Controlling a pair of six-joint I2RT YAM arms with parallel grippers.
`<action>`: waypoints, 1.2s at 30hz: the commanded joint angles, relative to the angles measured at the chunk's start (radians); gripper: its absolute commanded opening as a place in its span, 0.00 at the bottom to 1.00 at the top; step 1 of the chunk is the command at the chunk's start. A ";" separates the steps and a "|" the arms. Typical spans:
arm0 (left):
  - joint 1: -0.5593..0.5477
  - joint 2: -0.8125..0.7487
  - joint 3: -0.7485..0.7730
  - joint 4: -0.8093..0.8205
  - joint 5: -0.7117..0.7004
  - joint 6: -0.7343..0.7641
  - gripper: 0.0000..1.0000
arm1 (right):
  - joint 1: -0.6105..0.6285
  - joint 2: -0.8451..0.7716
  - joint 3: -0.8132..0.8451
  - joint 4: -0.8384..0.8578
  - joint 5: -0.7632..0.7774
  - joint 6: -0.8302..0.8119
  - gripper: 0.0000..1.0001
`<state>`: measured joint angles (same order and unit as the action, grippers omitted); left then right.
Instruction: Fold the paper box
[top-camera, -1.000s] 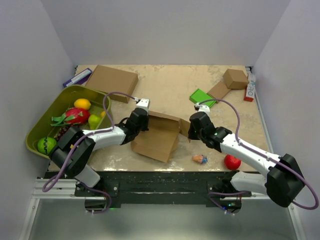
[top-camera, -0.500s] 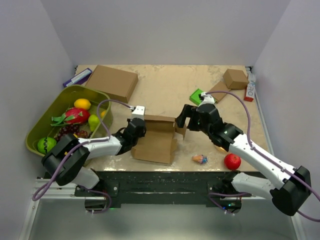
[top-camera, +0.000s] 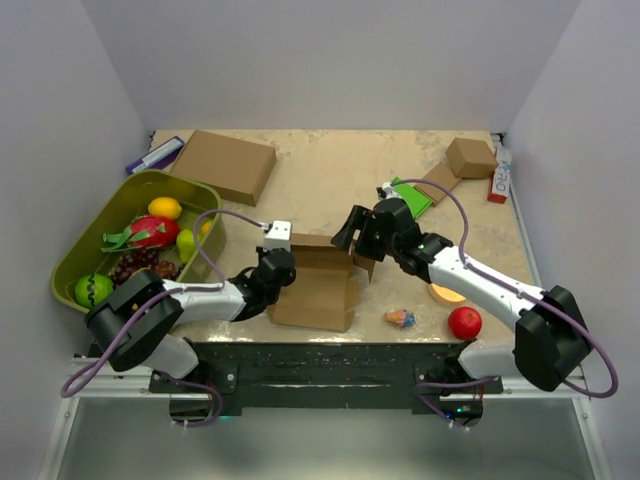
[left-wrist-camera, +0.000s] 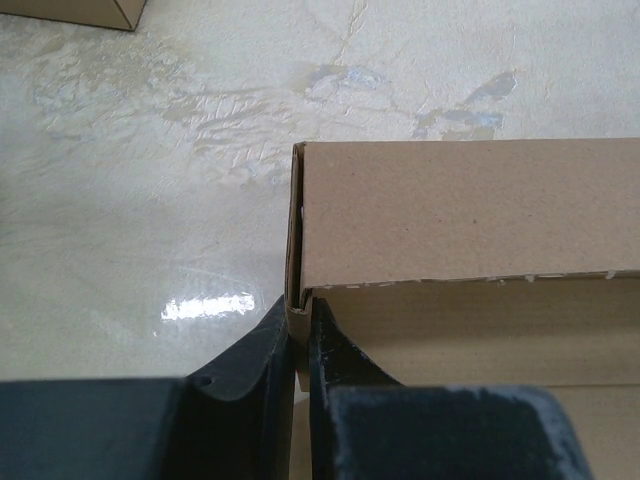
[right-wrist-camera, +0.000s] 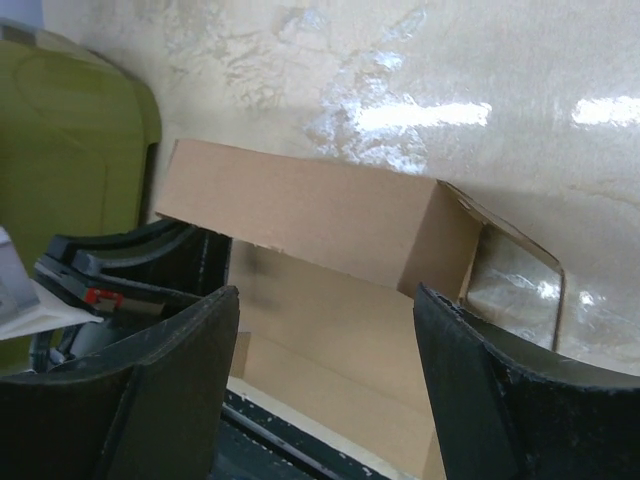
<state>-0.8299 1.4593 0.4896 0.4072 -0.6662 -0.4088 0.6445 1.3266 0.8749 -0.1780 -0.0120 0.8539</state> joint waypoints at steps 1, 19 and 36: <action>-0.008 -0.005 -0.032 0.082 -0.058 -0.030 0.00 | -0.008 0.003 -0.017 0.112 0.007 0.037 0.73; -0.021 -0.027 -0.071 0.111 -0.062 -0.047 0.00 | -0.020 0.121 -0.053 0.256 -0.074 0.108 0.66; -0.072 -0.059 -0.126 0.131 -0.052 -0.137 0.00 | -0.045 0.242 -0.227 0.644 -0.126 0.405 0.15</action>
<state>-0.8791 1.4075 0.3763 0.4919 -0.7185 -0.4873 0.5961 1.5063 0.6792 0.3241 -0.1143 1.1767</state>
